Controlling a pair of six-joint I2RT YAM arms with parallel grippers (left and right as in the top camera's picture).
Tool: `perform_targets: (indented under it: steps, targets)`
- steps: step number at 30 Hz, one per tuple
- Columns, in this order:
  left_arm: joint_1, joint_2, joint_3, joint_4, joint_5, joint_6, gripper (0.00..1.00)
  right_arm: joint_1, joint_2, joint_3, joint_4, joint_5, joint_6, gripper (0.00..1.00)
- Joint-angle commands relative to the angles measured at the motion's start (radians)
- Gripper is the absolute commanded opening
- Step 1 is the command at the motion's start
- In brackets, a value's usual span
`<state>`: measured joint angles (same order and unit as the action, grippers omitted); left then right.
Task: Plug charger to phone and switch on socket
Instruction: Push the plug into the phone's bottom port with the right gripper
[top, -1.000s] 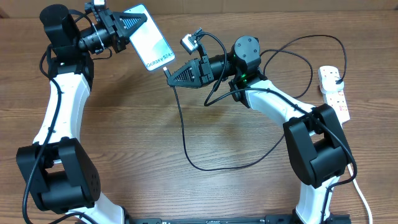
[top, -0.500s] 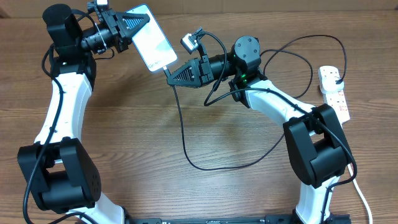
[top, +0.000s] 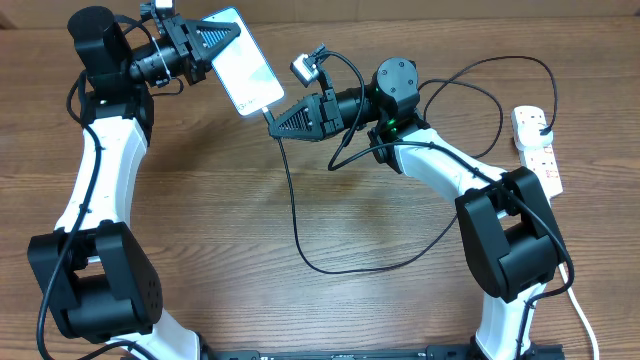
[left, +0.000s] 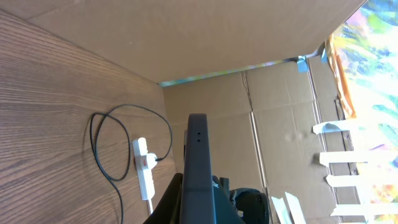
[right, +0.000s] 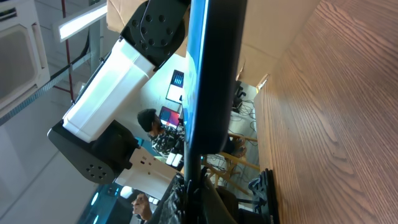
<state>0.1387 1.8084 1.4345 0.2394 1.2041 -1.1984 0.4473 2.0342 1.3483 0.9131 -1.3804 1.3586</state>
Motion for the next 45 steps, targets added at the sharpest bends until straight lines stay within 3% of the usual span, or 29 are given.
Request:
perform_targets:
  steps: [1, 45]
  targets:
    - [-0.005, -0.030, 0.008, 0.003, 0.052, 0.013, 0.04, 0.003, 0.004, 0.013, 0.006, 0.033, 0.003, 0.04]
    - [-0.057, -0.030, 0.008, 0.003, 0.078, 0.017, 0.04, 0.003, 0.004, 0.013, 0.006, 0.175, 0.115, 0.04]
